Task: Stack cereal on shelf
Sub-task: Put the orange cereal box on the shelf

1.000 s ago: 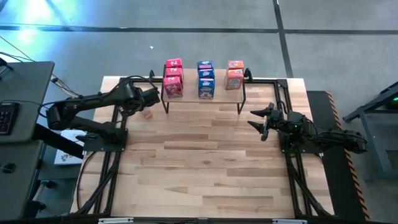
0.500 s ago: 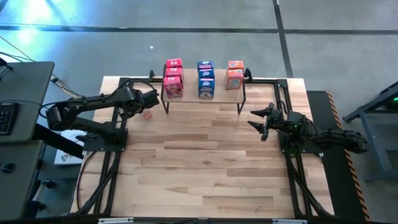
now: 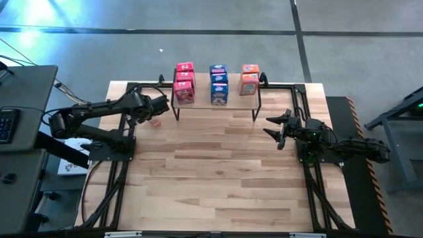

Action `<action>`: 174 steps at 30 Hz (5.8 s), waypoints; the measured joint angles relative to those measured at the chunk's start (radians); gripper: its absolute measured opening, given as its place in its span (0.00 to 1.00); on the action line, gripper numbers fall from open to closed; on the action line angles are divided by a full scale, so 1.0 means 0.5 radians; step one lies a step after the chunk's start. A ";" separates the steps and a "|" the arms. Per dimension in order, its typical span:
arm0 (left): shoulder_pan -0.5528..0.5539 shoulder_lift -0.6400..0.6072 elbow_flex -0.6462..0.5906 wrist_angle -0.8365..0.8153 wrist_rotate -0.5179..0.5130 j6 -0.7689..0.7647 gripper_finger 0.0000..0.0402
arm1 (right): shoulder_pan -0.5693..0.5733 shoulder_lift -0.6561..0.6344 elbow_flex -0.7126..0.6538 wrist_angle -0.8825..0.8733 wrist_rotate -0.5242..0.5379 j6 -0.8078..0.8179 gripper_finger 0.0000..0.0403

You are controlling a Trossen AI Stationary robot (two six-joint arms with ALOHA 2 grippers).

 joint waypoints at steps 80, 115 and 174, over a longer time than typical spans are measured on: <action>-1.130 0.144 0.002 1.821 0.611 2.816 0.34 | 0.001 -0.001 0.000 0.000 0.000 0.000 0.62; -1.314 0.252 0.002 1.974 0.749 2.757 0.34 | -0.003 0.000 0.104 0.599 -0.146 0.169 0.62; -1.310 0.252 0.002 2.096 0.584 2.763 0.34 | 0.272 2.150 1.527 0.310 -0.718 -0.191 0.70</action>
